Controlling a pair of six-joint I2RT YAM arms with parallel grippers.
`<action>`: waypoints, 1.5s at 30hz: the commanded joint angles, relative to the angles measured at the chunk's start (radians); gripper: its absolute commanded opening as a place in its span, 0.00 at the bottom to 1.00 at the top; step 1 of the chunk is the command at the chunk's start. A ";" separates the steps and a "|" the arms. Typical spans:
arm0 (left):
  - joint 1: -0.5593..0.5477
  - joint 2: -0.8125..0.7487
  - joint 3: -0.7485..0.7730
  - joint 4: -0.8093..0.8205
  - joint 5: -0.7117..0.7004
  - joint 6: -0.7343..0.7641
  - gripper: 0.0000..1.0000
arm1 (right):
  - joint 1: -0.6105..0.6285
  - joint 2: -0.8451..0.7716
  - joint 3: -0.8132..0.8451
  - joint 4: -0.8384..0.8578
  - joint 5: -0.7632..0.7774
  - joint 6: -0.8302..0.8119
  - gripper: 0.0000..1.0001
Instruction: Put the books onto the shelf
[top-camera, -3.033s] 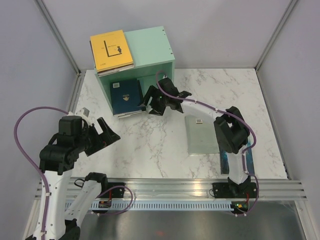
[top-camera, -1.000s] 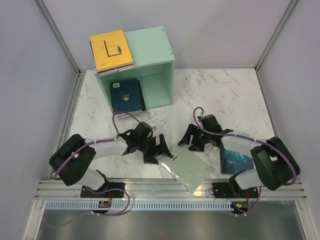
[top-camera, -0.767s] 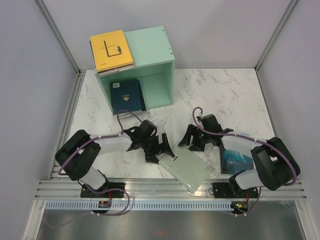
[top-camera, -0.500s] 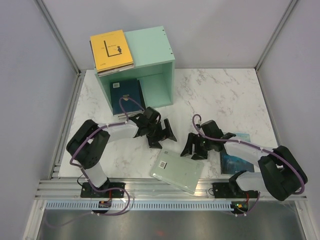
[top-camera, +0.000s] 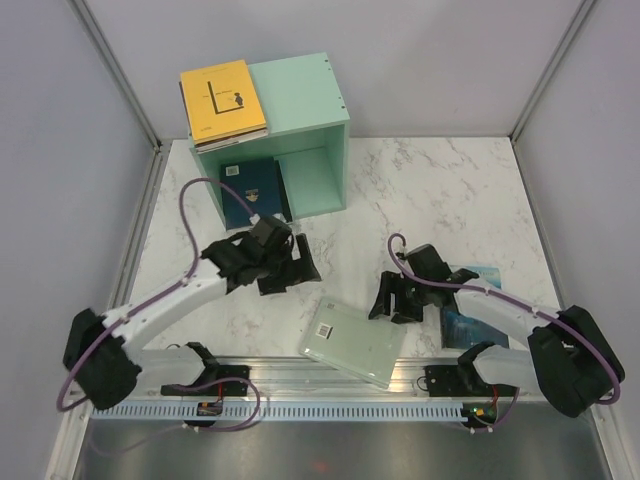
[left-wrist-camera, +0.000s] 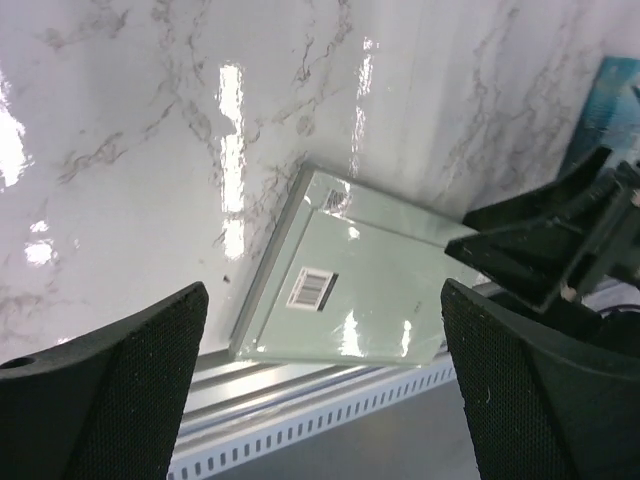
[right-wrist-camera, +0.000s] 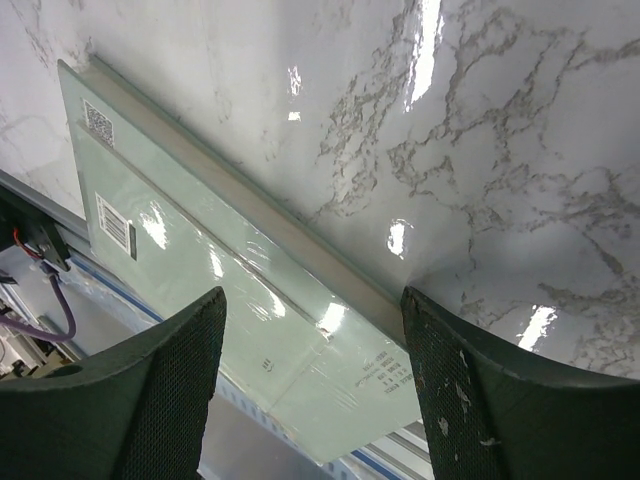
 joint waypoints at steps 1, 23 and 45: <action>-0.020 -0.194 -0.050 -0.237 -0.119 0.000 1.00 | 0.032 0.060 -0.047 -0.275 -0.037 0.001 0.76; -0.389 0.111 -0.301 0.227 0.151 -0.278 1.00 | 0.032 0.346 0.091 -0.129 -0.005 0.051 0.73; -0.002 0.403 0.078 0.202 0.152 0.050 1.00 | 0.032 0.274 0.037 -0.022 -0.158 0.176 0.68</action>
